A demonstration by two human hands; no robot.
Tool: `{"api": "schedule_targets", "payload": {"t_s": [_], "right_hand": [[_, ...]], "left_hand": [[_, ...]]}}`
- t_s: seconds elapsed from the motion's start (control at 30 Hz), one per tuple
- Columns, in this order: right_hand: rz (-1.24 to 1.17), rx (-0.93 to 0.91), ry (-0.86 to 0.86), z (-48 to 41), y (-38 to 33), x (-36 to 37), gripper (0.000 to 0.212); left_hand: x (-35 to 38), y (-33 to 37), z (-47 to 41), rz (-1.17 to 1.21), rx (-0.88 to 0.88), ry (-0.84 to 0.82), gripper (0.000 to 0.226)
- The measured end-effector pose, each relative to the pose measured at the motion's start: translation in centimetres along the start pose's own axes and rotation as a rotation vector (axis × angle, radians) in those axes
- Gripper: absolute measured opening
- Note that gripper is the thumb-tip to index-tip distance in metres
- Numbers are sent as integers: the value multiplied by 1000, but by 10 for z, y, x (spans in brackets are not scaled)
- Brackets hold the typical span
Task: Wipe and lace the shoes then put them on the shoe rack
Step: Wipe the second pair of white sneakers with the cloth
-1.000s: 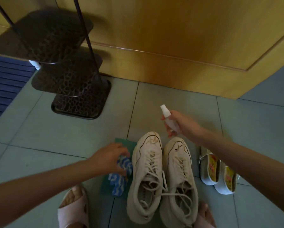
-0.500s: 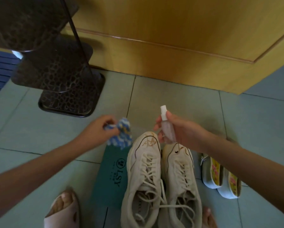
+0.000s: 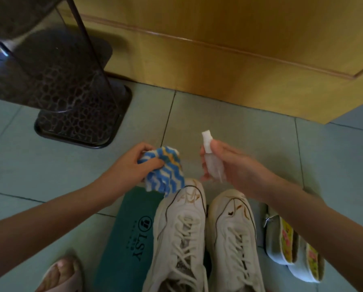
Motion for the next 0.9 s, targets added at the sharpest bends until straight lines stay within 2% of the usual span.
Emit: {"api": "schedule_targets", "payload": {"t_s": [0.2,0.27,0.33,0.4,0.47,0.57,0.8,0.9], "right_hand": [[61,-31,-67,0,6,-4,22],[163,3,-46,3,3,-4,31],[438,-7,50,7,-3,-3,55],[758,-87,189,10,-10,2,68],[987,-137,303,9,-10,9,72],[1199,-165,398,-1,-2,14,68],[1353,-190,442,-8,8,15,60],[1307,-163,436,-7,11,13,58]], "left_hand": [[-9,0,-5,-25,24,38,13],[-9,1,-5,-19,22,56,11],[-8,-1,-4,-20,18,65,10],[-7,-5,-2,-26,7,71,15],[-7,-7,1,-28,-4,79,14],[-10,-11,6,4,-20,100,9],[-15,-22,14,-9,-60,126,14],[-17,-24,16,-22,-69,136,18]]}}
Point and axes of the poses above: each hand's wrist, its own z-axis away from the middle knuckle, its own x-axis out of the palm, y = z × x, the point moved 5 cm from there along -z, towards the middle knuckle, and after that the axes turned 3 degrees about -z, right-handed, at the moved point
